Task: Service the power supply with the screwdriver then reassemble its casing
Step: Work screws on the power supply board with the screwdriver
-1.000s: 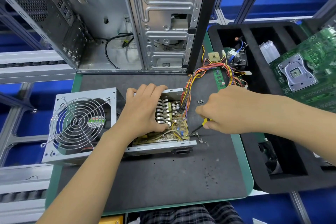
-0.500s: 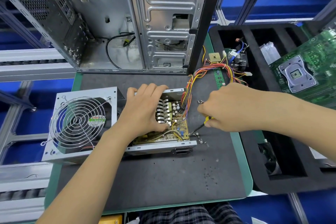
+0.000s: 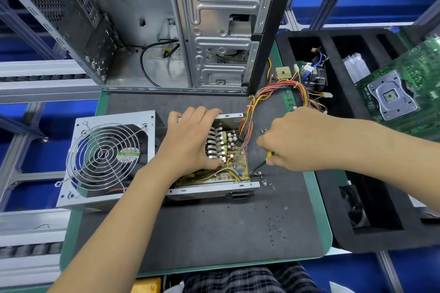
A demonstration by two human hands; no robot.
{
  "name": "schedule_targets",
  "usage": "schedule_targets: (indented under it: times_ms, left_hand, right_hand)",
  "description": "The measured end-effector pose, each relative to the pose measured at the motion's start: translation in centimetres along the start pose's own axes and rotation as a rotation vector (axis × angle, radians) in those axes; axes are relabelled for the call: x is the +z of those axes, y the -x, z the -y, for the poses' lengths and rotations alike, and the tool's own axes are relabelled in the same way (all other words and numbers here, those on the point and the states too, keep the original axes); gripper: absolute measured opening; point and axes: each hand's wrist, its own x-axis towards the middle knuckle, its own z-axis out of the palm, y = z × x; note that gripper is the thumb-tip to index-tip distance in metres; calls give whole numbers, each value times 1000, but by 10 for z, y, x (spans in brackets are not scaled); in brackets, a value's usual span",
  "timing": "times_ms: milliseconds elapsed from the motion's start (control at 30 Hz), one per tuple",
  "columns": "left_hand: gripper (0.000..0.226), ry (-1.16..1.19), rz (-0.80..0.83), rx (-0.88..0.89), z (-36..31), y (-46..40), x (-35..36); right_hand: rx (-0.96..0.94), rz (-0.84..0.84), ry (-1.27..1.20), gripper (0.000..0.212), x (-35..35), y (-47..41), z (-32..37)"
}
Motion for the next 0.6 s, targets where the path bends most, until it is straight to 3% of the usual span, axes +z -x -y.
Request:
schedule_targets:
  times_ms: [600]
  left_hand:
    - [100,-9,-6,8,1,0,0]
  right_hand:
    - [-34,-15,-1,26,-6,-4,5]
